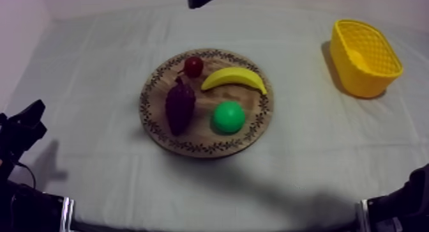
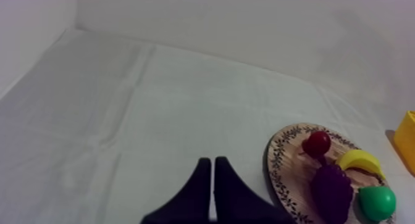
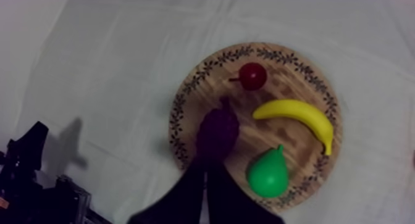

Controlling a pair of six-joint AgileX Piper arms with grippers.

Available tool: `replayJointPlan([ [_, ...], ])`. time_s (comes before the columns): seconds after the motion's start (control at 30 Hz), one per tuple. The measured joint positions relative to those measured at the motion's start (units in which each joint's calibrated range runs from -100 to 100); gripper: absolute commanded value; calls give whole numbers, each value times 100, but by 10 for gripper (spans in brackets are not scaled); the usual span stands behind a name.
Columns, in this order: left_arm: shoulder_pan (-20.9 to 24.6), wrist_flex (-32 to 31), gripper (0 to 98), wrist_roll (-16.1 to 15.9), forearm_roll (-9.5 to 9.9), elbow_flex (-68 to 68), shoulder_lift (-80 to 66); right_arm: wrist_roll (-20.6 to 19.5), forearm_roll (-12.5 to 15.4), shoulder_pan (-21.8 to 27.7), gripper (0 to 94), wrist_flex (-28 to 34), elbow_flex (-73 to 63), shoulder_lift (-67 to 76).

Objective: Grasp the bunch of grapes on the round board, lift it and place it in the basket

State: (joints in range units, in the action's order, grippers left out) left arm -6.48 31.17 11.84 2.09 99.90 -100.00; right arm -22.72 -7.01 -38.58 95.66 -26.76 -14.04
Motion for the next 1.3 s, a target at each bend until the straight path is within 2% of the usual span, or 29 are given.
replayJointPlan([
  [0.2, 0, 0, 1, 0, 0, 0, 0, -287, 15, -78, 5, 243, -567, -689],
  [0.33, 0, 0, 1, 0, 0, 0, 0, -447, 33, -87, 66, 270, -740, -1161],
  [0.53, 0, 0, 1, 0, 0, 0, 0, -561, 7, -89, 238, 277, -944, -1749],
  [0.8, 0, 0, 1, 0, 0, 0, 0, -518, 80, -94, 667, 277, -1071, -2146],
  [0.93, 0, 0, 1, 0, 0, 0, 0, -567, 111, -86, 801, 277, -1071, -2190],
  [1.03, 0, 0, 1, 0, 0, 0, 0, -630, 143, -42, 859, 279, -1036, -2191],
  [1.3, 0, 0, 1, 0, 0, 0, 0, -633, 287, 34, 895, 311, -759, -2162],
])
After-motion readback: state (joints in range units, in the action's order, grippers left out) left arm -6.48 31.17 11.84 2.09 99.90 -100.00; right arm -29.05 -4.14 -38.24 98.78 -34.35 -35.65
